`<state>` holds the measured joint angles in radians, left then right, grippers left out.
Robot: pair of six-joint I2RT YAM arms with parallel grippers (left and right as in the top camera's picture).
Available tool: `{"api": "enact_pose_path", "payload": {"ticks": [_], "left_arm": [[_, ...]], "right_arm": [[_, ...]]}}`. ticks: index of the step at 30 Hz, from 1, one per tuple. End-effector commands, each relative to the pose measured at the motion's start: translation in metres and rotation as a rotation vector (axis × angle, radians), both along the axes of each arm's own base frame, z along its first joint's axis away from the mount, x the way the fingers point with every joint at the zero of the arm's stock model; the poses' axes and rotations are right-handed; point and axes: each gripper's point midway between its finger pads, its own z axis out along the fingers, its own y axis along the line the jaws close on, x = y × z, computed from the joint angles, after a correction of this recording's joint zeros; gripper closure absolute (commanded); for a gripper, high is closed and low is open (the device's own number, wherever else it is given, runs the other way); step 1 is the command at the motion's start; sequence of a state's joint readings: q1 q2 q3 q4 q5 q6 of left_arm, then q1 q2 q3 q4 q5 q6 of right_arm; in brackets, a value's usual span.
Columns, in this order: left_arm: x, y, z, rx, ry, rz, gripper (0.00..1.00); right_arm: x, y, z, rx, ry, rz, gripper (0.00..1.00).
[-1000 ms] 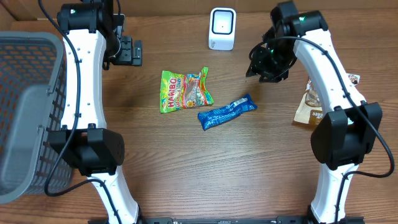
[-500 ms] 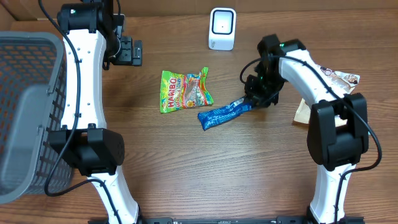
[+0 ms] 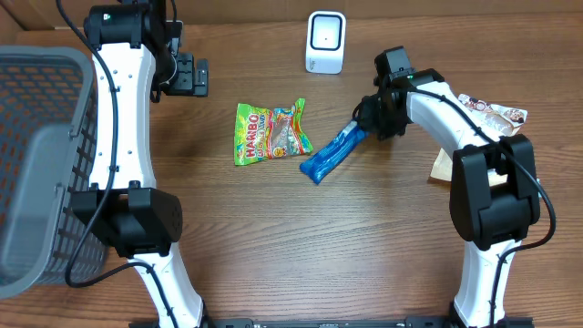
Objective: Scan the item barcode
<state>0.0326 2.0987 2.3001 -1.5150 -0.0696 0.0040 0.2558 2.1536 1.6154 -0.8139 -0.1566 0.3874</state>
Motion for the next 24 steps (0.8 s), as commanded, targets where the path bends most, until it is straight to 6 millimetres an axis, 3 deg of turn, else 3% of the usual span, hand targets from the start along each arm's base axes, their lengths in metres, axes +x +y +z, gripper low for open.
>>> {"api": "enact_pose_path", "payload": {"ticks": [1,3,6,8,10,16,20,24], "left_arm": [[0.002,-0.005,-0.001,-0.006,0.001,-0.028,0.0],[0.002,-0.005,-0.001,-0.006,0.001,-0.028,0.0],[0.002,-0.005,-0.001,-0.006,0.001,-0.028,0.0],[0.002,-0.005,-0.001,-0.006,0.001,-0.028,0.0],[0.002,-0.005,-0.001,-0.006,0.001,-0.028,0.01],[0.002,-0.005,-0.001,-0.006,0.001,-0.028,0.0],[0.002,-0.005,-0.001,-0.006,0.001,-0.028,0.0],[0.002,-0.005,-0.001,-0.006,0.001,-0.028,0.0]], "right_arm": [[0.025,-0.022,0.007,-0.139,-0.135,0.089,0.63],[0.024,-0.015,0.024,-0.083,-0.118,0.104,0.61],[0.016,0.001,0.061,0.059,-0.08,0.124,0.5],[0.003,0.009,0.085,0.155,-0.005,0.061,0.44],[-0.013,0.013,0.092,0.197,0.082,0.008,0.43],[-0.061,0.038,0.064,0.177,0.293,-0.089,0.38],[-0.079,0.066,0.037,0.17,0.323,-0.105,0.38],[-0.088,0.07,0.016,0.103,0.315,-0.136,0.37]]}}
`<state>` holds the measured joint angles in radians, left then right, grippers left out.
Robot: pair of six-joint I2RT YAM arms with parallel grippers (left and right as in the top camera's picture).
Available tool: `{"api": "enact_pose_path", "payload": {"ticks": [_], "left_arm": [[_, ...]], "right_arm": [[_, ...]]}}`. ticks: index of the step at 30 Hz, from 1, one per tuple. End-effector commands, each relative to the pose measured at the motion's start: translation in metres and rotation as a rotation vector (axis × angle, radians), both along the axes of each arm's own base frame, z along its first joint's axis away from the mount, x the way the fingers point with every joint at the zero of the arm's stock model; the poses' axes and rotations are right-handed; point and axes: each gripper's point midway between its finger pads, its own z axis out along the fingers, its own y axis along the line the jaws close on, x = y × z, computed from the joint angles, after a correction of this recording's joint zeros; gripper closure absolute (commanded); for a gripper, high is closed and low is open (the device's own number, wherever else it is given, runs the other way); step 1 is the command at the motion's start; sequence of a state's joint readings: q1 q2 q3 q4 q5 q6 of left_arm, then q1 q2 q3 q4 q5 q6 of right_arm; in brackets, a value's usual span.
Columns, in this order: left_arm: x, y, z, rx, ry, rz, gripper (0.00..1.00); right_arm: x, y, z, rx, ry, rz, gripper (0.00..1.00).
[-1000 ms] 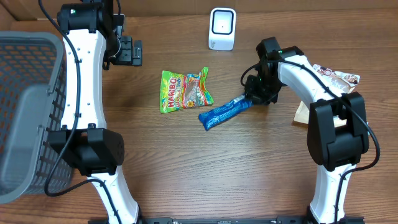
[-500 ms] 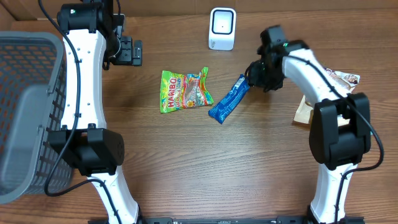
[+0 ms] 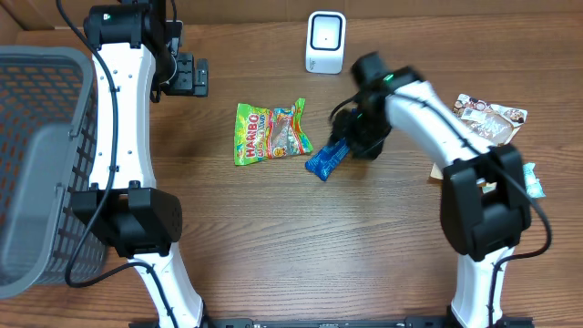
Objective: Scan the item barcode
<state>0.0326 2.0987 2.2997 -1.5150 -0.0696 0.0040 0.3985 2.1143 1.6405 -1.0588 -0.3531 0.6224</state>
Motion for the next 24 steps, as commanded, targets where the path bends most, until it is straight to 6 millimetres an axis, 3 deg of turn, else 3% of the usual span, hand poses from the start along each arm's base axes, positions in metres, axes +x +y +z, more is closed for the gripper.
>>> {"api": "enact_pose_path", "payload": {"ticks": [1,7,11,21,24], "left_arm": [[0.002,-0.005,-0.001,-0.005,0.0,-0.028,0.0],[0.002,-0.005,-0.001,-0.005,0.0,-0.028,0.0],[0.002,-0.005,-0.001,-0.005,0.0,-0.028,0.0],[0.002,-0.005,-0.001,-0.006,0.0,-0.028,0.0],[0.002,-0.005,-0.001,-0.005,0.0,-0.028,0.0]], "right_arm": [[-0.005,-0.005,-0.01,-0.072,0.014,-0.091,0.37],[-0.006,-0.012,-0.033,-0.111,-0.018,-0.093,0.38],[-0.011,-0.03,-0.048,-0.2,-0.038,-0.067,0.41],[-0.003,-0.057,-0.04,-0.214,-0.16,0.427,0.38],[0.01,-0.08,-0.033,-0.307,-0.206,0.547,0.37]]}}
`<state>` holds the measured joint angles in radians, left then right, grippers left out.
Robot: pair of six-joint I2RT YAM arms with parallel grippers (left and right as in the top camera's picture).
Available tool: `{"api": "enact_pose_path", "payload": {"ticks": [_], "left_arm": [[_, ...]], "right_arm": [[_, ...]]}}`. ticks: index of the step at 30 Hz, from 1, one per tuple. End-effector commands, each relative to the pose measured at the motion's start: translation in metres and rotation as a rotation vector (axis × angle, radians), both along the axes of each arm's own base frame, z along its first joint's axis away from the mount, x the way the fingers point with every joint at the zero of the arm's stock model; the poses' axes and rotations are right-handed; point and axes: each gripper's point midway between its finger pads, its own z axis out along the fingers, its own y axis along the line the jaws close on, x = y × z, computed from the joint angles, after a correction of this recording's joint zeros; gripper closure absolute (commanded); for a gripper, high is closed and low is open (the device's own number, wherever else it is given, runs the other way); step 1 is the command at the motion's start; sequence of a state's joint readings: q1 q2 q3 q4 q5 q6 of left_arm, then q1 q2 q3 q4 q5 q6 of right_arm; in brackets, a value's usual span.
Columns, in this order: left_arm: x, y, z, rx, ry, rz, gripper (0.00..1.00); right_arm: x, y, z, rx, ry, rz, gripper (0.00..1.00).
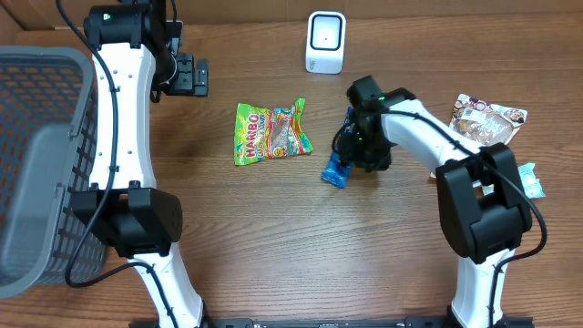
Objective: Scan the item barcode
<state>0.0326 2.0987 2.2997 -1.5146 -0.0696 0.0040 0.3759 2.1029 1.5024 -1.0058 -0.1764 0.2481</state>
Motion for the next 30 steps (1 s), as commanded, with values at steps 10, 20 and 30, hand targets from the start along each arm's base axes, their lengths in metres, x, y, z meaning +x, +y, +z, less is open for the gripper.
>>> {"api": "enact_pose_path", "payload": {"ticks": [10,20,30], "left_arm": [[0.002,-0.006,-0.001,-0.006,0.001,-0.03,0.0],[0.002,-0.006,-0.001,-0.006,0.001,-0.03,0.0],[0.002,-0.006,-0.001,-0.006,0.001,-0.03,0.0]], "right_arm": [[0.071,-0.063,0.071,-0.174,-0.221,0.18,0.4],[0.075,-0.056,0.061,0.187,-0.223,0.195,0.28],[0.046,-0.046,0.017,0.313,-0.195,0.278,0.3]]}}
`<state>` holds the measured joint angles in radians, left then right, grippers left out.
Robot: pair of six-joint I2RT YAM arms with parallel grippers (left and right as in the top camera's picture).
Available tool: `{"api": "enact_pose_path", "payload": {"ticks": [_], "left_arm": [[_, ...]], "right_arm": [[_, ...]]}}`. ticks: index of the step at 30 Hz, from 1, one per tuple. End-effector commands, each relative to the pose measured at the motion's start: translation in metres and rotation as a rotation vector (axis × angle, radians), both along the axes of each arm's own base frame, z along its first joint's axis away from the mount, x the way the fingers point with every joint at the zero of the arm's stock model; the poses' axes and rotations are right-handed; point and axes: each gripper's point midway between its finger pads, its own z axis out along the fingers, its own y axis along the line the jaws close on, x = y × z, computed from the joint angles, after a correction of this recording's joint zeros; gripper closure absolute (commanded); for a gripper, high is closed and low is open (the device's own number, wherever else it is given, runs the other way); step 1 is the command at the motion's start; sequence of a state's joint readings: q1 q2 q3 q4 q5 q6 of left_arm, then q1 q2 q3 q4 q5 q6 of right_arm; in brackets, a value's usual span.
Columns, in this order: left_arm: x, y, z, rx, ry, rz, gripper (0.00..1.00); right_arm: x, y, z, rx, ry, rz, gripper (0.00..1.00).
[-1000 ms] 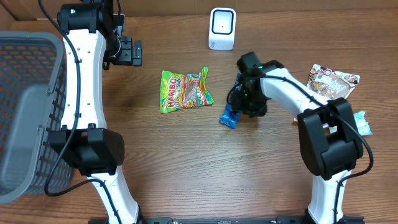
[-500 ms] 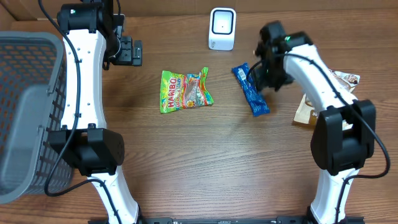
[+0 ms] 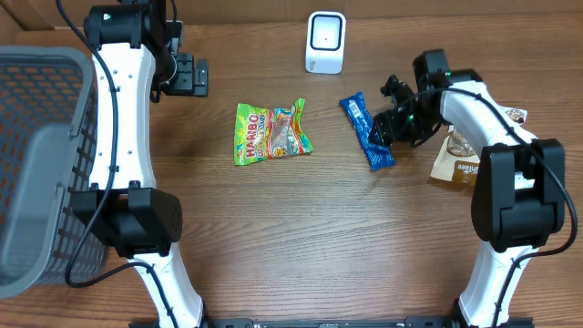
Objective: Scan the item barcode
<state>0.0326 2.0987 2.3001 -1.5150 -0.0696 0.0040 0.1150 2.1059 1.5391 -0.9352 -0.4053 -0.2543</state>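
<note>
A blue packet (image 3: 367,133) lies flat on the wooden table, slanting from upper left to lower right, below and right of the white barcode scanner (image 3: 325,42). My right gripper (image 3: 386,126) is against the packet's right edge. The overhead view does not show whether its fingers still grip it. My left gripper (image 3: 199,77) hangs open at the far left of the table, holding nothing.
A green Haribo bag (image 3: 271,133) lies left of the blue packet. A grey mesh basket (image 3: 36,164) fills the left edge. Brown snack packets (image 3: 460,157) lie beside the right arm at the right.
The blue packet was bunched under my right gripper, lower and further left. It now lies flat, turned and further right. The gripper has shifted right to the packet's right edge. The left arm is unchanged.
My right gripper first held the blue packet by its upper end, right of the Haribo bag. Then it was closer to the bag with the packet, then just below the scanner with it bunched. Now the packet lies flat, turned the other way.
</note>
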Motion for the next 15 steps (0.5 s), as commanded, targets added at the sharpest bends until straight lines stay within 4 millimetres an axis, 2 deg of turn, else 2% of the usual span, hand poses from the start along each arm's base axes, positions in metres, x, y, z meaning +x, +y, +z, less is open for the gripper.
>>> {"api": "enact_pose_path", "payload": {"ticks": [1,3,8,10,12,15], "left_arm": [[0.002,-0.006,-0.001,-0.006,0.001,-0.03,0.0],[0.002,-0.006,-0.001,-0.006,0.001,-0.03,0.0],[0.002,-0.006,-0.001,-0.006,0.001,-0.03,0.0],[0.002,-0.006,-0.001,-0.006,0.001,-0.03,0.0],[0.002,-0.006,-0.001,-0.006,0.001,-0.03,0.0],[0.002,-0.006,-0.001,-0.006,0.001,-0.03,0.0]], "right_arm": [[-0.013,0.012,-0.006,0.072,0.013,0.05,0.3],[-0.017,0.015,-0.011,0.093,0.025,0.049,0.3],[-0.021,0.017,-0.022,0.109,0.044,-0.003,0.47],[-0.02,0.017,-0.028,0.115,0.049,-0.051,0.59],[-0.019,0.017,-0.034,0.119,0.052,-0.085,0.66],[-0.022,0.017,-0.039,0.12,0.054,-0.093,0.73]]}}
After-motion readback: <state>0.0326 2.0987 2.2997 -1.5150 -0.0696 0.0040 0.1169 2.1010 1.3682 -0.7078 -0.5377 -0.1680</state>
